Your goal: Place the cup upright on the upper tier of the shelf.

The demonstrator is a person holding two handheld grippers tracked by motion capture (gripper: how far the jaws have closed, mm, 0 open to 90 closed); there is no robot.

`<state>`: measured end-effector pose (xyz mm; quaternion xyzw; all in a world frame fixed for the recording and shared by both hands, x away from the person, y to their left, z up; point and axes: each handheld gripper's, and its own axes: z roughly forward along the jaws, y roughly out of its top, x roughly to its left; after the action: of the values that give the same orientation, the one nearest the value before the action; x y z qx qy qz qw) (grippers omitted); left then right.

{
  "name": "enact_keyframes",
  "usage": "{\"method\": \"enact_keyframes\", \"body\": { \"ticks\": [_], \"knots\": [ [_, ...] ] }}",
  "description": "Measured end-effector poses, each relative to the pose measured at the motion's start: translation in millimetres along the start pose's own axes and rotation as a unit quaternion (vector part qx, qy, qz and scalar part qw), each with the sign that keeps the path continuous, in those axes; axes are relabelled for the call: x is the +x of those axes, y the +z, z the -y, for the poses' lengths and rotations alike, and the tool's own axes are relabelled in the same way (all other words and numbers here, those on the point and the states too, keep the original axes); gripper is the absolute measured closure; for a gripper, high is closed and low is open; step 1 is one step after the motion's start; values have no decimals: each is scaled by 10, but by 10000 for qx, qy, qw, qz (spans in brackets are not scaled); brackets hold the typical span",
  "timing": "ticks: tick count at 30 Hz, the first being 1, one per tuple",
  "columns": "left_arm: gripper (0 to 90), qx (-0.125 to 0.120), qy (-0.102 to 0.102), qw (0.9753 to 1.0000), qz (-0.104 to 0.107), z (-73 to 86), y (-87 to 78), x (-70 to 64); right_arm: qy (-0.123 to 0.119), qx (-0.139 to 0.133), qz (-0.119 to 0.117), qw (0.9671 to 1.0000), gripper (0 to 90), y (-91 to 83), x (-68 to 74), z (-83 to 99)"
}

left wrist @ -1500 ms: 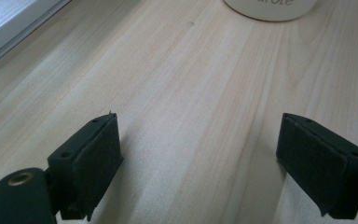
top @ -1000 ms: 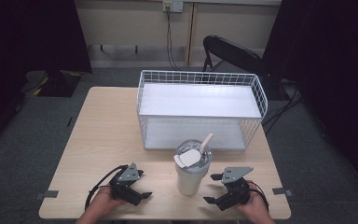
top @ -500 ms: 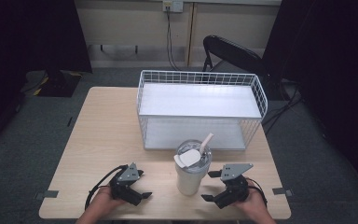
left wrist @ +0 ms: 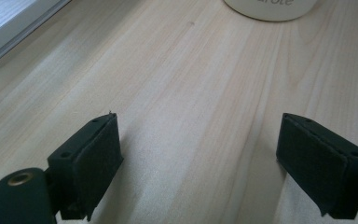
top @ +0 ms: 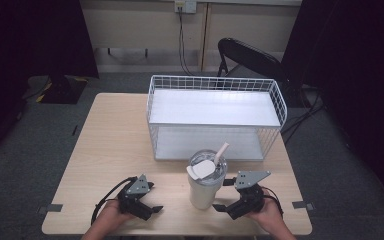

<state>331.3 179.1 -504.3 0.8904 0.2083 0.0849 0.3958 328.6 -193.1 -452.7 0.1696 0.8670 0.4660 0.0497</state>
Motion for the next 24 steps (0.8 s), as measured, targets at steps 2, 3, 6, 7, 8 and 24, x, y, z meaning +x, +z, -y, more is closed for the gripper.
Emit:
{"method": "enact_keyframes", "body": {
  "ticks": [2,3,6,7,8,24],
  "knots": [
    [131,-1,0,10000,-1,0,0,0,29,-41,-44,10000,139,5,1,-15],
    [131,0,-1,10000,0,0,0,0,5,-68,-24,10000,139,12,0,-22],
    [131,0,1,10000,0,0,0,0,-29,-114,-19,9999,139,29,7,-48],
    [131,-1,0,10000,0,0,0,0,-29,-114,-19,9999,139,29,7,-48],
    [131,-1,0,10000,-1,0,0,0,-24,-141,-43,9999,139,28,5,-61],
    [131,0,1,10000,0,0,0,0,42,-439,-127,9989,138,39,-17,-121]
  ]
}}
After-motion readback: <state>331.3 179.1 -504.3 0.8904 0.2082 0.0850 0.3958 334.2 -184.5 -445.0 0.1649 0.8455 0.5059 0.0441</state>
